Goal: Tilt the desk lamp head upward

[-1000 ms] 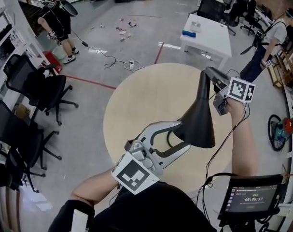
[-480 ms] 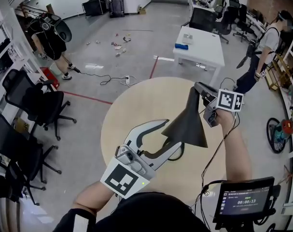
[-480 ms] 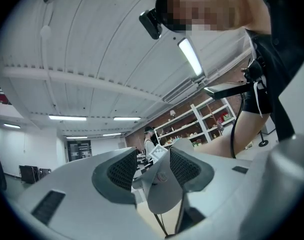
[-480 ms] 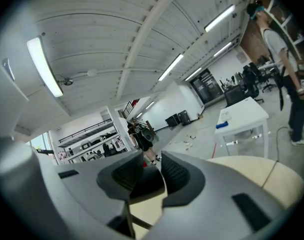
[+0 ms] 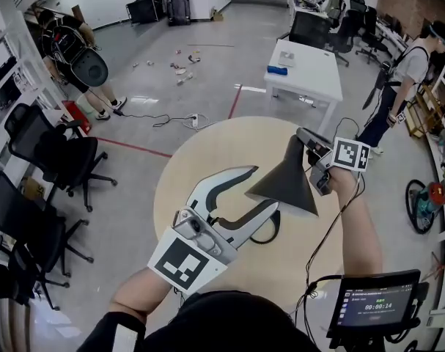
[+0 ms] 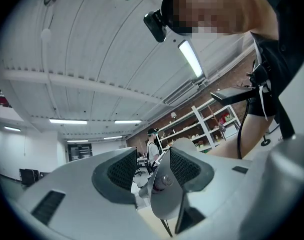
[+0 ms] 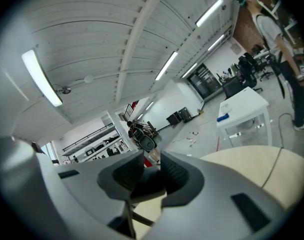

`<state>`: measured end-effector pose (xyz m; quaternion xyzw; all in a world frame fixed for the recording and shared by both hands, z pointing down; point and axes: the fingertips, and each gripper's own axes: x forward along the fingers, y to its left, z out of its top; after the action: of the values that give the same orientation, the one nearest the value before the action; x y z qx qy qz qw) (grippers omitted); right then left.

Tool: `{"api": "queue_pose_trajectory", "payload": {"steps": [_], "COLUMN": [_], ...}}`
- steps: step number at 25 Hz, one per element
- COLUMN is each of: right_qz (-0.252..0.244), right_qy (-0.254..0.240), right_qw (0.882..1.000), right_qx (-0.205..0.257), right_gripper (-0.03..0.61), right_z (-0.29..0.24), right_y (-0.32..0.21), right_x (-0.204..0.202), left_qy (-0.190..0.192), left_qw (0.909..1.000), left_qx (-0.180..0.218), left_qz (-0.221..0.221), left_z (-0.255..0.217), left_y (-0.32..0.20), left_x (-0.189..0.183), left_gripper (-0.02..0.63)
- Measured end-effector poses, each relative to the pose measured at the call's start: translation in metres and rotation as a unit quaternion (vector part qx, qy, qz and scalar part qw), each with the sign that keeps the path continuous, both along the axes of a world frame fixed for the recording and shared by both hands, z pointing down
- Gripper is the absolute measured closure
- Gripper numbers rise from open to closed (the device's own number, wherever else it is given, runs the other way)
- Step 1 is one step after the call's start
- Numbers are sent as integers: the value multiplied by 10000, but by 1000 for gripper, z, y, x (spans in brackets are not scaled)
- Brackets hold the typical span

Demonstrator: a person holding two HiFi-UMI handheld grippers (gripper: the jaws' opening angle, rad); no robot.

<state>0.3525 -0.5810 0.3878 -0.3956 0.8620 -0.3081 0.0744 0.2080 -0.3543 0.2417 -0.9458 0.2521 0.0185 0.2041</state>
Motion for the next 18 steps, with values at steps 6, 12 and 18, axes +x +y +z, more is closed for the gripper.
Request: {"api": "queue_pose_trajectory", "payload": {"steps": [6, 12, 18], "right_qz": [-28, -71, -97], "right_qy": [-147, -349, -482], "right_qw": [9998, 9992, 9985], "right_qx": [-114, -205, -232], "right_gripper": [471, 471, 471], "right_z": [3, 7, 7], "right_y": [1, 4, 6], "right_x": [-3, -3, -2], "left_qy": [29, 75, 118], "left_qw": [9999, 9999, 9999], "left_qx": [105, 102, 57], "left_qz": [23, 45, 72], "left_z": [-13, -18, -22], "left_y": [-8, -10, -12], "left_x": [1, 3, 6], "left_gripper": [399, 399, 399]}}
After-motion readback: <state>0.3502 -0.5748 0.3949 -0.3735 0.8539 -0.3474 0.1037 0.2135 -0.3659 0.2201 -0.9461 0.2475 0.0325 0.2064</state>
